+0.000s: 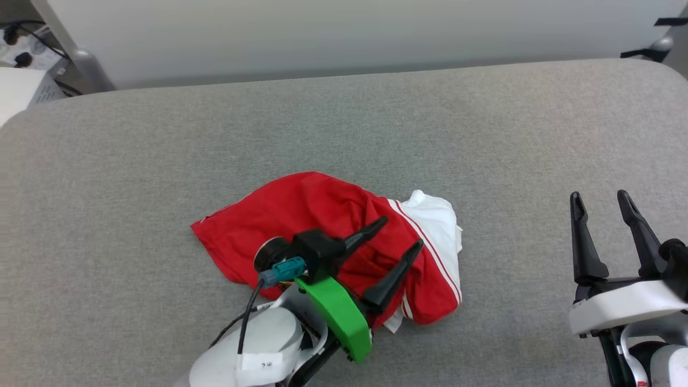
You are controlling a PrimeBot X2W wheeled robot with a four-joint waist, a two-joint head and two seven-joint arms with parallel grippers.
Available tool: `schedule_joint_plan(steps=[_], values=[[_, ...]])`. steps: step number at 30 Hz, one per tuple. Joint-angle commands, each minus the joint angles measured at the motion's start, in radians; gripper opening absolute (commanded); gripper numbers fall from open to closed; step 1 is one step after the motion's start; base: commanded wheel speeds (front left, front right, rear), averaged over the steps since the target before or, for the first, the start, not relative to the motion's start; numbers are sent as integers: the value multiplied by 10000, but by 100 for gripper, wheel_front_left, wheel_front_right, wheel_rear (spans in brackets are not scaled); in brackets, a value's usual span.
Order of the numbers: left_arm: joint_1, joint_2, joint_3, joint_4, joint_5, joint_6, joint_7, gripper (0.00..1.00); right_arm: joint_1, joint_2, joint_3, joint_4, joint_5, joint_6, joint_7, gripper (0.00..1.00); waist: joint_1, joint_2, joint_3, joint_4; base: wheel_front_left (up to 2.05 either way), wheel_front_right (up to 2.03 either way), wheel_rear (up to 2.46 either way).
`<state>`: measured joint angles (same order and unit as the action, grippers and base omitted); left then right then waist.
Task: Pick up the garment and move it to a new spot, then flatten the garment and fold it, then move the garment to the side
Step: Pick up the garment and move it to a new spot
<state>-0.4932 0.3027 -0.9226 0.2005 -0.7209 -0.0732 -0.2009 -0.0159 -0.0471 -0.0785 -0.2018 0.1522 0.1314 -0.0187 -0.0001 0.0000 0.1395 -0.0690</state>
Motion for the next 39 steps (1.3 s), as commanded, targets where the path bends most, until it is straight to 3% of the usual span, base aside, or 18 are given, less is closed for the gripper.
schedule_joint_plan(steps=[1,11,18,25,39], values=[[51,73,165,-95,88,136,-162,100,136,-31,-71,-69,-56,-7,58,100,1,0,-484,527,0,0,0],[778,595,2177,-389,-22,1294,-588,100,552,-31,-103,-353,-121,-7,355,100,1,0,-835,976,0,0,0],[2068,943,4319,-824,407,1995,-606,100,886,-31,-14,-403,-222,-7,515,100,1,0,-1187,1091,0,0,0],[3591,1181,5475,-1164,852,2244,-607,100,1287,-31,-56,-484,-291,-7,674,100,1,0,-1596,1178,0,0,0],[4593,1253,5449,-1166,968,2156,-608,100,2019,-31,-210,-696,-311,-7,912,100,1,0,-1950,1168,0,0,0]])
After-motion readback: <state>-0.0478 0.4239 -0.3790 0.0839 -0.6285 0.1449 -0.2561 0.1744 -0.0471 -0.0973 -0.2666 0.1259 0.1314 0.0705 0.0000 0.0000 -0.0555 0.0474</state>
